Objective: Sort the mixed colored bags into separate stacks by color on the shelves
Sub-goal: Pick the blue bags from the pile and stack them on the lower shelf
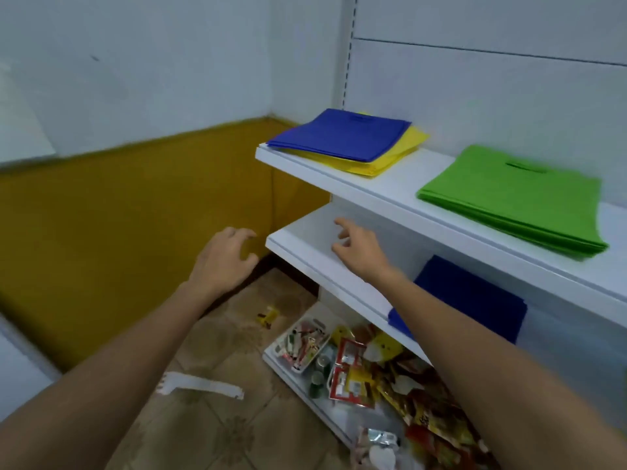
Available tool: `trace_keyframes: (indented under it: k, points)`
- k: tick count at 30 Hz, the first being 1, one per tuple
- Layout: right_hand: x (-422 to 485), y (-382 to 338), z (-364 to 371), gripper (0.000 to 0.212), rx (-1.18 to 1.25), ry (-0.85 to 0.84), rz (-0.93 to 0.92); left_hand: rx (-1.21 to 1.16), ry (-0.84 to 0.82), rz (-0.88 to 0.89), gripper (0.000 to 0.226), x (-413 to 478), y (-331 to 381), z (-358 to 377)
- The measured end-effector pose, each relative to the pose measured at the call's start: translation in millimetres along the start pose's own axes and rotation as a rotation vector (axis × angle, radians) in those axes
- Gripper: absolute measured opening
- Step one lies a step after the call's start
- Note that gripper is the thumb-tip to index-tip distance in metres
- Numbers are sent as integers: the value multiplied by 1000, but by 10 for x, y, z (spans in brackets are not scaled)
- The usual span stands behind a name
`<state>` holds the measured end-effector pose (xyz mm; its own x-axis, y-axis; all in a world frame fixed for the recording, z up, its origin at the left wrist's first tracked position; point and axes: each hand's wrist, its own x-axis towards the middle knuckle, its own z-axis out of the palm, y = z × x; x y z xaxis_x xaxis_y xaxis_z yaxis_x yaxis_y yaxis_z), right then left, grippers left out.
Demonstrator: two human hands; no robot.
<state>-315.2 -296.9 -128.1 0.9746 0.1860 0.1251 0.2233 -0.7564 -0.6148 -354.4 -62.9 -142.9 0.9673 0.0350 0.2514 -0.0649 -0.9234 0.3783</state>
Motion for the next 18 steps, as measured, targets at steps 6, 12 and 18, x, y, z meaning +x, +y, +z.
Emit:
trace_keyframes:
  k: [6,12,18]
  points:
    - [483,-866,643,53,9,-24,-175,46,56,-179,39,-57,-947,-595]
    - [1136,-1722,1117,54,-16,-69,-306,69,135,-216,38,211,-1827,-1064]
    - [1733,-2168,1391,53,0,-25,-328,56,186,-141,36,768,-2332,-1317]
